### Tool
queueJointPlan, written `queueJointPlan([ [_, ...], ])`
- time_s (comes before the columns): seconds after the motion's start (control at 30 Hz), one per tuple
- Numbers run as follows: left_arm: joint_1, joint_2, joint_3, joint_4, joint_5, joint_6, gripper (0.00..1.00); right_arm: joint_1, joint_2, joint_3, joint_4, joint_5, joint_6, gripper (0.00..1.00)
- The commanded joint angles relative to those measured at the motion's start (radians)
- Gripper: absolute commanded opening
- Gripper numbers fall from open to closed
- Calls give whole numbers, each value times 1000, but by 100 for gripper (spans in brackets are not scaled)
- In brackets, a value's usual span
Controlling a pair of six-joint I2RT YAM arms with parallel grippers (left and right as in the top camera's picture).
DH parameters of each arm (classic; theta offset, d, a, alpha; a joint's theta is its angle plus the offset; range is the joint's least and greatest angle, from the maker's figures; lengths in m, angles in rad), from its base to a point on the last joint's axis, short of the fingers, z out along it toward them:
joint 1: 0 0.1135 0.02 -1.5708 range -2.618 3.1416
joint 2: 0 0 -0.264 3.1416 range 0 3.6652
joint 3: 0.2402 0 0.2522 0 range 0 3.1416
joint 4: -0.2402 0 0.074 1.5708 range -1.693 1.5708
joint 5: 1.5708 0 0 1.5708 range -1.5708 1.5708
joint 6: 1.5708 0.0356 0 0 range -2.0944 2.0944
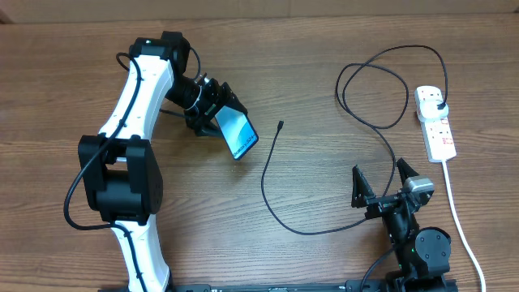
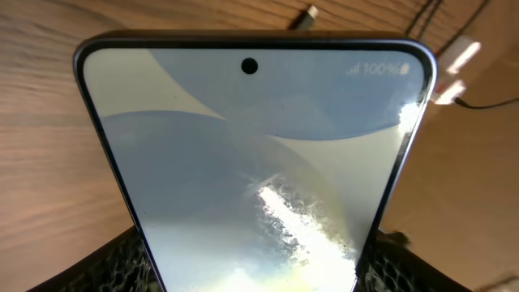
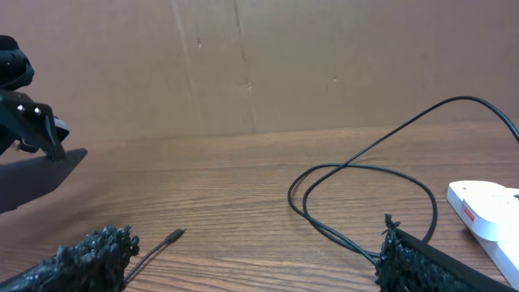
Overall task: Plug charger to phone and switch on socket
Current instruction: 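Hold the phone raised with the left gripper, screen facing right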
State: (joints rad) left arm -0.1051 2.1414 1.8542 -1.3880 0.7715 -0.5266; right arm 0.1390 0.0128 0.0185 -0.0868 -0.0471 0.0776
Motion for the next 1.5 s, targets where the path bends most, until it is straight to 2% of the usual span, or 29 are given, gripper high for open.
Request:
queueJointPlan([
  [0.0,-8,-4,28,-4,123,-70,59,6,-10,-11,6,2,0,100],
  [0.43,-6,-4,28,-11,360,-174,57,6,-10,-11,6,2,0,100],
  [0.73,-6,-4,28,-23,416,-285,58,6,-10,-11,6,2,0,100],
  [1.0,-6,-4,28,-27,491,-324,58,6,-10,-11,6,2,0,100],
  [1.47,-6,-4,28,-30,519,-417,58,6,-10,-11,6,2,0,100],
])
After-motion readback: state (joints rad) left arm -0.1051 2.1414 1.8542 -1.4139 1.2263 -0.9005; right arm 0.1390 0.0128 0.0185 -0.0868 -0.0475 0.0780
